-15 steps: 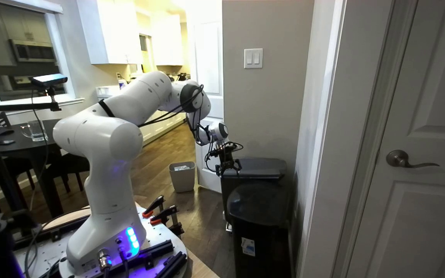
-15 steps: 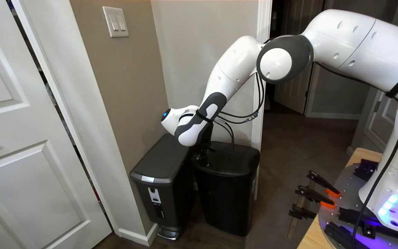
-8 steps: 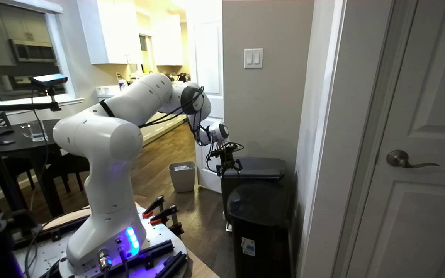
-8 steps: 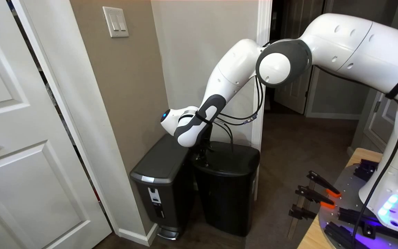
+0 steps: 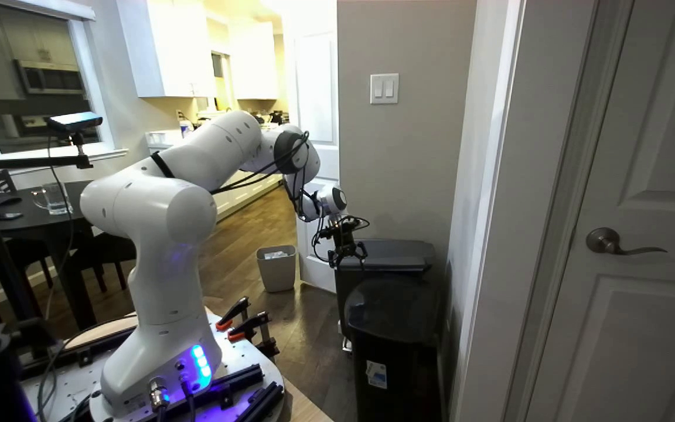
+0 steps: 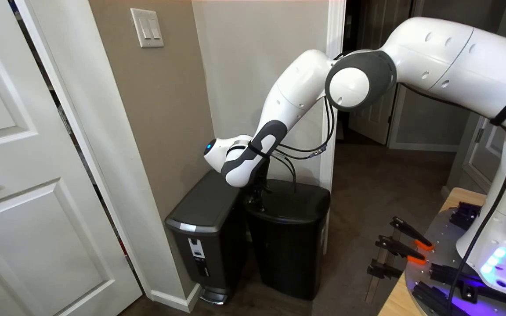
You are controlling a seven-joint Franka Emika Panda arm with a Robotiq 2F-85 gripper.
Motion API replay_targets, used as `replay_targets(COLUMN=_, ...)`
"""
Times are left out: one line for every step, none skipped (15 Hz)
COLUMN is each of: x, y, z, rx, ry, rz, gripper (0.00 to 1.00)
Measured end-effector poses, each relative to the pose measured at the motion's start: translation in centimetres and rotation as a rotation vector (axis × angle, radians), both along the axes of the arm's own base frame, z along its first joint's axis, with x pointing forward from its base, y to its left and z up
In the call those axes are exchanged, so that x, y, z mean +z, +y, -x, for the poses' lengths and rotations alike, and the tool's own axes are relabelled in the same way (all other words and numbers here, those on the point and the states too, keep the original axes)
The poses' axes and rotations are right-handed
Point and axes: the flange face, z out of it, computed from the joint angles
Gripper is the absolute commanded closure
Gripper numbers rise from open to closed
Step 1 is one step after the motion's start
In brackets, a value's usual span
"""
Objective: Open the lid to the black bin
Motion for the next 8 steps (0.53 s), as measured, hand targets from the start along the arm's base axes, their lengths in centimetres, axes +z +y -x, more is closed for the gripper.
replay_targets(x=-0.2, y=0.2, z=0.0, rx=0.004, ry=-0.004, rz=-0.003, gripper=0.0)
replay_targets(x=-0.4, y=0.5, z=-0.1, rx=0.009, ry=-0.008, rz=-0.006, gripper=0.0)
replay_targets(x=-0.8, y=0.8, z=-0.2, rx=0.014, ry=-0.014, rz=-0.011, gripper=0.0)
replay_targets(x=-1.5, y=1.2, z=-0.3, rx=0.021, ry=-0.021, rz=-0.018, gripper=0.0)
replay_targets(x=-2.1, y=1.6, z=-0.4, rx=0.029, ry=-0.03, rz=-0.027, gripper=0.0)
replay_targets(x=-2.8, y=2.1, z=-0.6, rx=0.037, ry=-0.04, rz=-0.034, gripper=0.0)
replay_targets(x=-3.5, y=2.6, z=-0.6, rx=0.047, ry=-0.049, rz=-0.039, gripper=0.0)
replay_targets(x=-4.2, y=3.2, z=-0.7, rx=0.057, ry=-0.056, rz=-0.04, gripper=0.0)
